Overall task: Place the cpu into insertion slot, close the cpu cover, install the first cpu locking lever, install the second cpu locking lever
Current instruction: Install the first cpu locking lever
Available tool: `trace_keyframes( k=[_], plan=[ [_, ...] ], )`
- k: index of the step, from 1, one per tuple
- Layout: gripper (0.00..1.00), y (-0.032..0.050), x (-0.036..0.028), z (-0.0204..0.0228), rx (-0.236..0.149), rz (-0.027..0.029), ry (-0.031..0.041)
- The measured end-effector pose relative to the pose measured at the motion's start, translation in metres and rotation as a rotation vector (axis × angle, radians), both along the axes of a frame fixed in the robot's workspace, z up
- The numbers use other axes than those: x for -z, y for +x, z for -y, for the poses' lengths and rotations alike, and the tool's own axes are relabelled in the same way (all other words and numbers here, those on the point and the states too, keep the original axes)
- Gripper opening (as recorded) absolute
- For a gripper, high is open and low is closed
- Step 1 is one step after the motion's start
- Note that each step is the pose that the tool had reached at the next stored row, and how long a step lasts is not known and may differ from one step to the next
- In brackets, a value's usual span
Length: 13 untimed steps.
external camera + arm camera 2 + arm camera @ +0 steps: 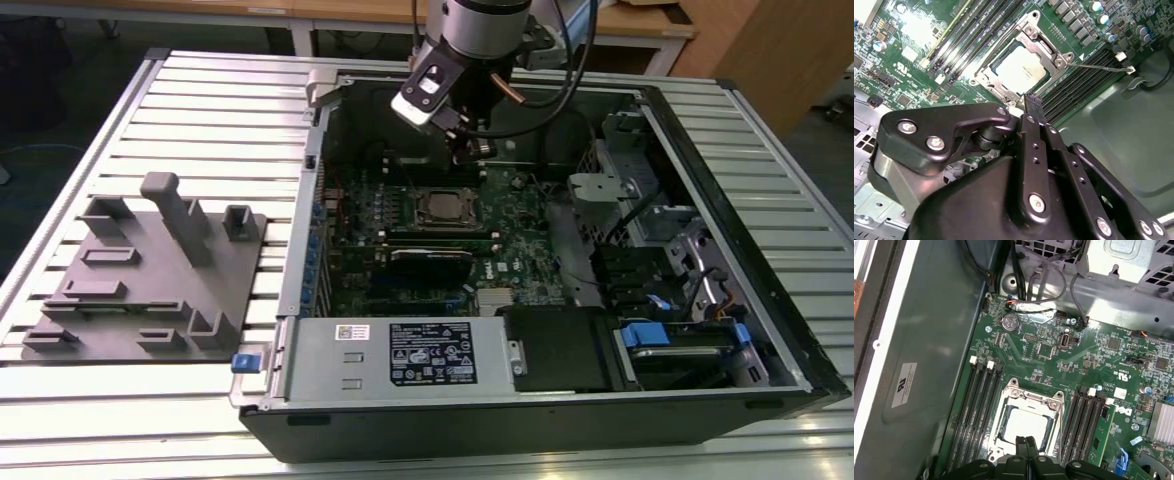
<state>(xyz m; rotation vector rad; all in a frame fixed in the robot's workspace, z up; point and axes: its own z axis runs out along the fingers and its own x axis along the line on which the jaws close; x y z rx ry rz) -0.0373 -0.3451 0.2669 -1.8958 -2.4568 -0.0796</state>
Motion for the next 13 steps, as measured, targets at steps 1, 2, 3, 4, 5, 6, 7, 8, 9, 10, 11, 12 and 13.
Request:
trace_keyframes(
  k=[1, 2, 3, 4, 5, 6, 7, 8, 9, 10, 11, 12, 13],
  plan=[
    [0.11, 0.0000, 0.0000, 0.0000, -0.002, 0.0000, 0.0000],
    [0.11, 0.0000, 0.0000, 0.0001, -0.004, 0.0000, 0.0000],
    [0.11, 0.0000, 0.0000, 0.0001, -0.006, 0.0000, 0.0000],
    [0.11, 0.0000, 0.0000, 0.0001, -0.008, 0.0000, 0.0001],
    [0.11, 0.0000, 0.0000, 0.0002, -0.010, 0.0000, 0.0000],
    [0.11, 0.0000, 0.0000, 0.0002, -0.012, 0.0000, 0.0000],
    [0.11, 0.0000, 0.0000, 0.0002, -0.015, 0.0000, 0.0000],
    [0.11, 0.0000, 0.0000, 0.0003, -0.017, 0.0000, 0.0000],
    [0.11, 0.0000, 0.0000, 0.0003, -0.019, 0.0000, 0.0000],
    [0.11, 0.0000, 0.0000, 0.0003, -0.022, 0.0000, 0.0000],
    [0.11, 0.0000, 0.0000, 0.0004, -0.024, 0.0000, 0.0000],
    [0.11, 0.0000, 0.0000, 0.0004, -0.026, 0.0000, 0.0000],
    [0.11, 0.0000, 0.0000, 0.0004, -0.028, 0.0000, 0.0000]
  ],
)
